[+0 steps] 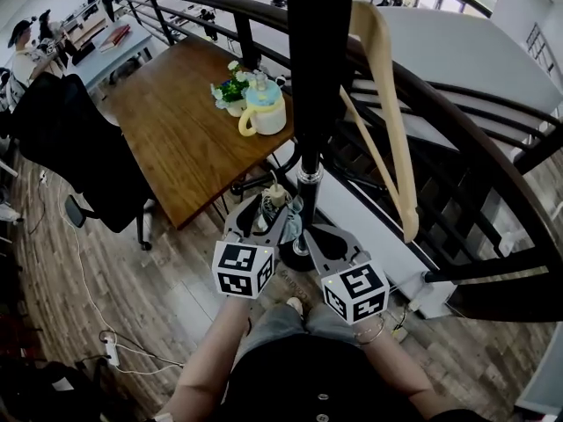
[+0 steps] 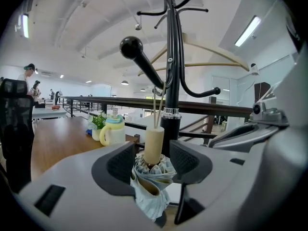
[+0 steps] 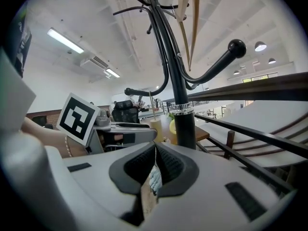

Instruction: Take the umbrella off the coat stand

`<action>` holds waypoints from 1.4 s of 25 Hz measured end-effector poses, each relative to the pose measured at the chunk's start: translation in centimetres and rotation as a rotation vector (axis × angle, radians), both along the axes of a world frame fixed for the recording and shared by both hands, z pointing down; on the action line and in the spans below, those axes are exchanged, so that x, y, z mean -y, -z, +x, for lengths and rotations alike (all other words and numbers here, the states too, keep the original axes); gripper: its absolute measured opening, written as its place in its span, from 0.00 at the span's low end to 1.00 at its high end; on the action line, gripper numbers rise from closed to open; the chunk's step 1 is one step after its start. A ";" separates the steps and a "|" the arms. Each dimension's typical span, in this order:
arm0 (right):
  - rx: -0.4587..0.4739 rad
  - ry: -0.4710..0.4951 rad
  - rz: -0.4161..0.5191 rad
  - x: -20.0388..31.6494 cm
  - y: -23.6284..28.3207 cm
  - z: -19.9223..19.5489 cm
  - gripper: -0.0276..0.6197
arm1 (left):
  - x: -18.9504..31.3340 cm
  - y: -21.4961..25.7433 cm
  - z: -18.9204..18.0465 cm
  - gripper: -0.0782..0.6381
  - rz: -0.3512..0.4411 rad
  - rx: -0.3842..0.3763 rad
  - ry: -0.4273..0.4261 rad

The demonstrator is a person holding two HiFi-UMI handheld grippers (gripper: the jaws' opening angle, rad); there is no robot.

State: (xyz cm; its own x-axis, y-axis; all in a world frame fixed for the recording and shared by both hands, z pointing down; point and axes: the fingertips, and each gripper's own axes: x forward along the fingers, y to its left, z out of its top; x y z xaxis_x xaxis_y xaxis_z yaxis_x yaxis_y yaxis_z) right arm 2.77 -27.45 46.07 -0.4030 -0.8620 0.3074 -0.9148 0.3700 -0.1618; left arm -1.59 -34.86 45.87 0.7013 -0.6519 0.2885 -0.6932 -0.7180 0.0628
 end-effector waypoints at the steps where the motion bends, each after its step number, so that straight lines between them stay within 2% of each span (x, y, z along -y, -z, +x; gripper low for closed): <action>1: 0.001 -0.005 0.000 0.0 0.0 0.0 0.09 | 0.2 0.0 0.2 0.41 0.005 0.008 -0.011; 6: 0.006 -0.026 0.001 0.1 -0.1 0.1 0.09 | 0.4 -0.7 1.4 0.41 0.012 0.043 -0.080; 11: 0.011 -0.048 0.001 0.0 -0.4 0.7 0.09 | 0.4 -0.9 2.3 0.41 0.050 0.073 -0.111; 13: 0.012 -0.055 -0.002 -0.1 -0.5 0.9 0.09 | 0.4 -1.1 2.4 0.40 0.051 0.083 -0.113; 16: 0.011 -0.055 -0.009 -0.3 -0.5 0.8 0.09 | 0.7 -1.3 2.1 0.31 0.054 0.105 -0.100; 24: 0.007 -0.036 -0.014 -0.7 -0.3 0.2 0.09 | 0.3 -1.2 1.5 0.31 0.057 0.120 -0.090; 30: 0.000 -0.018 0.001 -0.8 0.2 0.0 0.09 | 0.1 -0.9 0.7 0.31 0.029 0.086 -0.057; 35: -0.004 -0.011 0.017 -0.6 0.8 0.2 0.09 | 0.0 0.6 0.4 0.31 0.041 0.041 -0.042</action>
